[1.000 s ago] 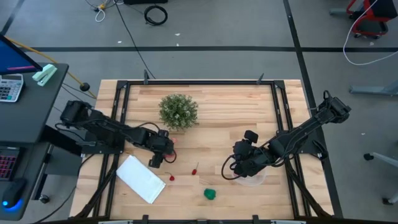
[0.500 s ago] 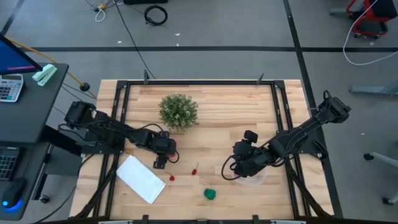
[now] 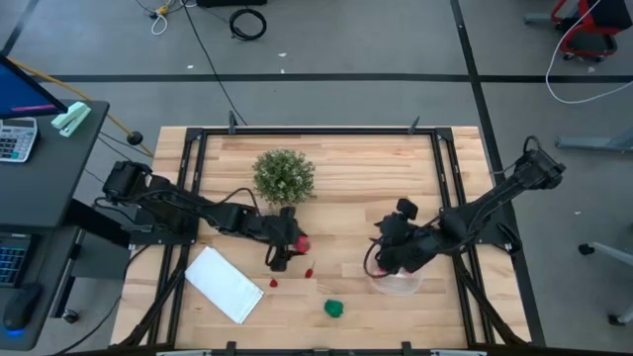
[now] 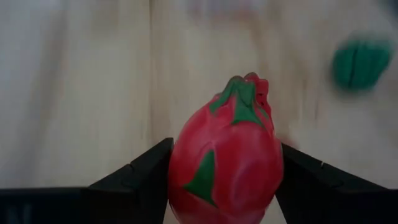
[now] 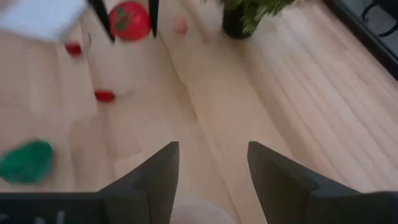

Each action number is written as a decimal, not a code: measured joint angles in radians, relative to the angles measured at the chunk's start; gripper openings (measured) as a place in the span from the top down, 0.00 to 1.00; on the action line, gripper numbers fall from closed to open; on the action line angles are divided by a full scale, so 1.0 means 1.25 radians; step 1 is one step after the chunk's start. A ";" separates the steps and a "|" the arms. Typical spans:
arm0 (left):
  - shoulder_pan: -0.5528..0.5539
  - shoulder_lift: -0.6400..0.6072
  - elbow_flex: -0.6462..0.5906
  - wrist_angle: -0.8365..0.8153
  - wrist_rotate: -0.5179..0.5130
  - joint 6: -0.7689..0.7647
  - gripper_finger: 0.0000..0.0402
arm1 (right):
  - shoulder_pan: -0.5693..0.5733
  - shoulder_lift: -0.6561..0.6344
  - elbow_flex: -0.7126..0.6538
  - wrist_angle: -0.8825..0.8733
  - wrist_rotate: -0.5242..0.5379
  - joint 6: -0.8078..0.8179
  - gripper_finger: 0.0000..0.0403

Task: Pick and placing Produce into tupperware
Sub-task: Put the dragonfruit into the transparent container

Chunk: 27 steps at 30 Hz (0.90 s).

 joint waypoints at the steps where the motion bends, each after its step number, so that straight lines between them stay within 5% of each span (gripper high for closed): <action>1: 0.001 0.001 0.008 0.045 -0.007 0.015 0.41 | 0.000 -0.020 0.000 -0.003 0.005 0.014 0.51; 10: 0.035 0.161 0.191 0.318 -0.023 0.074 0.39 | 0.001 -0.156 0.000 -0.003 0.159 0.009 0.51; 15: 0.033 0.354 0.408 0.313 0.011 0.109 0.41 | 0.001 -0.177 0.000 -0.004 0.236 -0.026 0.51; 27: 0.033 0.714 0.827 0.149 0.049 0.002 0.40 | 0.001 -0.178 0.000 -0.006 0.238 -0.103 0.51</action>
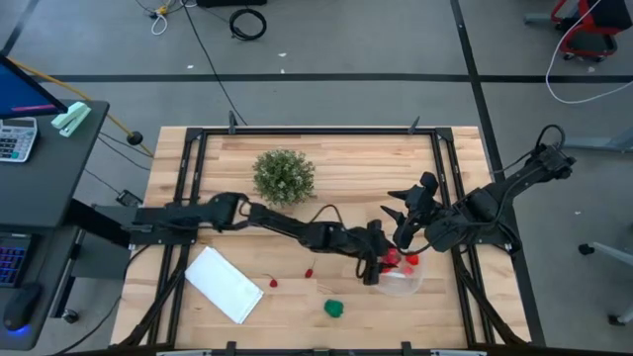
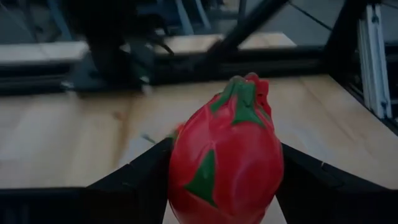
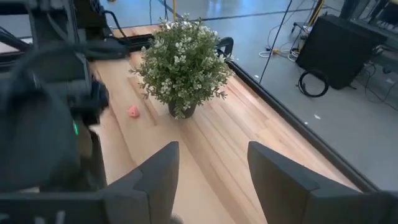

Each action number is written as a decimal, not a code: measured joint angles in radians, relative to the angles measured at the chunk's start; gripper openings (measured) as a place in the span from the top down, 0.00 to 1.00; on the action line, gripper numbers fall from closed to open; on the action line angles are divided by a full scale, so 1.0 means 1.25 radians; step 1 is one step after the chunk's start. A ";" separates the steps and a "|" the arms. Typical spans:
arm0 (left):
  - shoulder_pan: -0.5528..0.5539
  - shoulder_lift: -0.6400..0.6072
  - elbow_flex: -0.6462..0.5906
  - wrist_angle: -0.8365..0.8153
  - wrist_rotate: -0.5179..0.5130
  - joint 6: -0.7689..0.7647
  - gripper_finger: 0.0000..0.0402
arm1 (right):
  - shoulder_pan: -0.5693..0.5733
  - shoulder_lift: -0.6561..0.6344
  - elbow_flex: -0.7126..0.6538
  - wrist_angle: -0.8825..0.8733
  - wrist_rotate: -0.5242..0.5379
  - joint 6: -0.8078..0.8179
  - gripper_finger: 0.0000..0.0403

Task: Pick and placing Produce into tupperware
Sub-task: Put the dragonfruit into the transparent container, then put the apricot into the transparent container

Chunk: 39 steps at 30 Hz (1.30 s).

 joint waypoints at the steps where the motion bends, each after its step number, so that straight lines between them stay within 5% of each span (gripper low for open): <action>1: 0.000 0.016 0.019 -0.015 0.016 -0.003 0.40 | 0.000 0.000 0.000 0.000 0.000 -0.005 0.51; 18: -0.004 0.057 0.128 -0.121 0.058 0.020 0.28 | -0.001 -0.029 0.000 0.000 0.034 -0.058 0.51; 29: 0.051 0.029 0.424 -0.836 0.054 -0.070 0.38 | -0.001 -0.029 0.000 0.002 0.035 -0.074 0.51; 33: 0.063 -0.019 0.402 -1.024 0.039 -0.087 0.43 | -0.001 -0.028 0.000 0.004 0.033 -0.074 0.51; 39: 0.064 -0.082 0.402 -1.373 -0.204 -0.198 0.51 | -0.001 -0.028 0.000 0.006 0.033 -0.074 0.51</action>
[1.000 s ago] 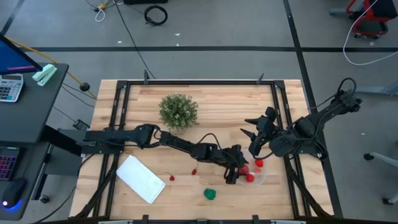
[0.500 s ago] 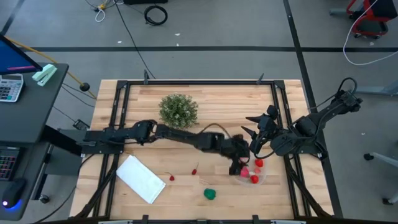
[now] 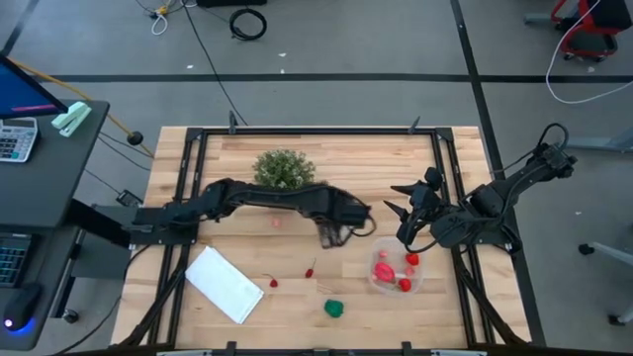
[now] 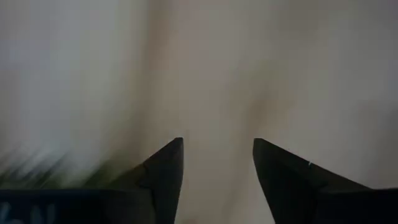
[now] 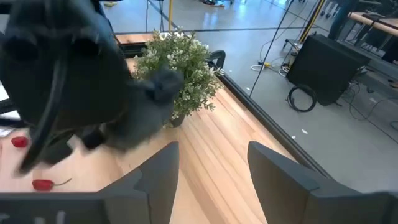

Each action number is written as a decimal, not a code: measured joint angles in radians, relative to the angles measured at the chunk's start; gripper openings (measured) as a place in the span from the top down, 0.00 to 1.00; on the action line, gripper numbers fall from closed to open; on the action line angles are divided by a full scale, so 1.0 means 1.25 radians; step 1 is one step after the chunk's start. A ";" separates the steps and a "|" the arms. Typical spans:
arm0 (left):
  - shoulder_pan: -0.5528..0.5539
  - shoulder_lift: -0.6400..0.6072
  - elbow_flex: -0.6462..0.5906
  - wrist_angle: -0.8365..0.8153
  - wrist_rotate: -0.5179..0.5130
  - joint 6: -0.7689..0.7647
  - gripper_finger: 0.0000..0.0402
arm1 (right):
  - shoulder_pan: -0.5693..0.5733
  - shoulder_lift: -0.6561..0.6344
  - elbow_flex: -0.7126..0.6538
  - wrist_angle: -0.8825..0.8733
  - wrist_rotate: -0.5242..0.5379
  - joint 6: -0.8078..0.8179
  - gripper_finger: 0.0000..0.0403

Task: Pick and placing Produce into tupperware
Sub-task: Put the apricot into the transparent container

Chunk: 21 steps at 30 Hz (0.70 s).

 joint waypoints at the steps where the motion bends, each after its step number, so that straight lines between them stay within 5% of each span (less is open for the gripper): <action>1: -0.005 -0.006 0.000 -0.062 -0.051 -0.036 0.53 | 0.000 0.000 0.000 0.000 0.000 0.000 0.51; 4: -0.020 -0.037 -0.021 -0.111 -0.182 -0.104 0.57 | 0.000 0.000 0.000 -0.001 -0.002 0.003 0.51; 13: -0.079 -0.242 -0.206 -0.115 -0.203 -0.206 0.64 | 0.001 0.006 0.000 -0.008 -0.017 0.024 0.51; 21: -0.139 -0.521 -0.578 -0.111 -0.208 -0.555 0.65 | 0.001 0.006 0.000 -0.008 -0.035 0.040 0.51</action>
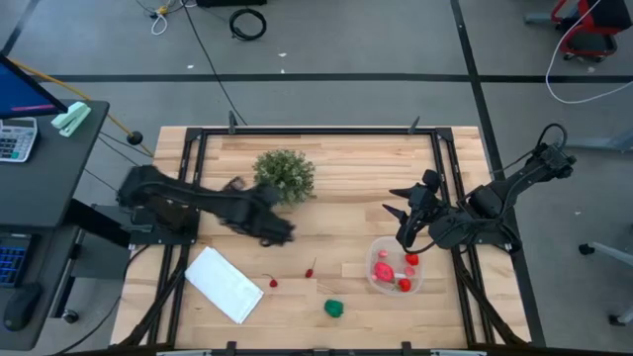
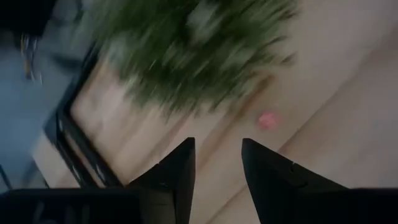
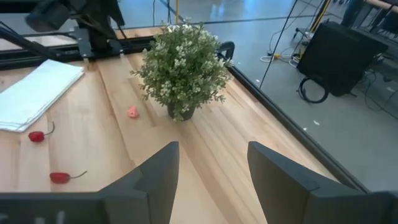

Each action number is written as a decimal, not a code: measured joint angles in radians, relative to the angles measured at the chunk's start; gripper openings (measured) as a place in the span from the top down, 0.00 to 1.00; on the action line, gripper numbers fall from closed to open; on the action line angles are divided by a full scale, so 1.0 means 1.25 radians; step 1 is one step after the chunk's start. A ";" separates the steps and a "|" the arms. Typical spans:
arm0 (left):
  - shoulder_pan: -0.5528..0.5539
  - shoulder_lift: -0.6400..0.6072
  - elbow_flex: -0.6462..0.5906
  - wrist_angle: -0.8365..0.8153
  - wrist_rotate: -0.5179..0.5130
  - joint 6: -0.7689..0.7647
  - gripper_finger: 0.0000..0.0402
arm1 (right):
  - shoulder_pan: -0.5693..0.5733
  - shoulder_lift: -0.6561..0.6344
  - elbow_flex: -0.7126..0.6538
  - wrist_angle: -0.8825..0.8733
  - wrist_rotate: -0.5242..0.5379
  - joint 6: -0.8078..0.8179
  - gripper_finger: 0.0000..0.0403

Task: Pick and placing Produce into tupperware
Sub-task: Put the apricot into the transparent container

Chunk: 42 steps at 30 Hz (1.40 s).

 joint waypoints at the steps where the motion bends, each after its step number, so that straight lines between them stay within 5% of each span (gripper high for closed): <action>1: -0.012 -0.035 -0.056 0.008 0.000 -0.053 0.65 | 0.000 0.000 0.000 0.000 0.000 0.002 0.51; 9: -0.081 -0.167 -0.467 0.253 0.086 -0.385 0.59 | -0.001 0.000 0.000 0.001 0.004 -0.001 0.51; 15: -0.090 -0.170 -0.657 0.718 0.095 -0.219 0.59 | -0.006 0.000 0.000 0.006 0.005 -0.012 0.51; 19: -0.067 -0.170 -0.683 0.903 0.094 -0.096 0.62 | -0.025 0.000 0.000 0.019 0.005 -0.040 0.51; 28: 0.013 -0.170 -0.677 0.900 0.090 -0.042 0.67 | -0.069 0.000 0.000 0.021 0.005 -0.046 0.51; 42: 0.060 -0.169 -0.677 0.894 0.090 -0.014 0.42 | -0.074 0.000 0.000 0.021 0.005 -0.066 0.51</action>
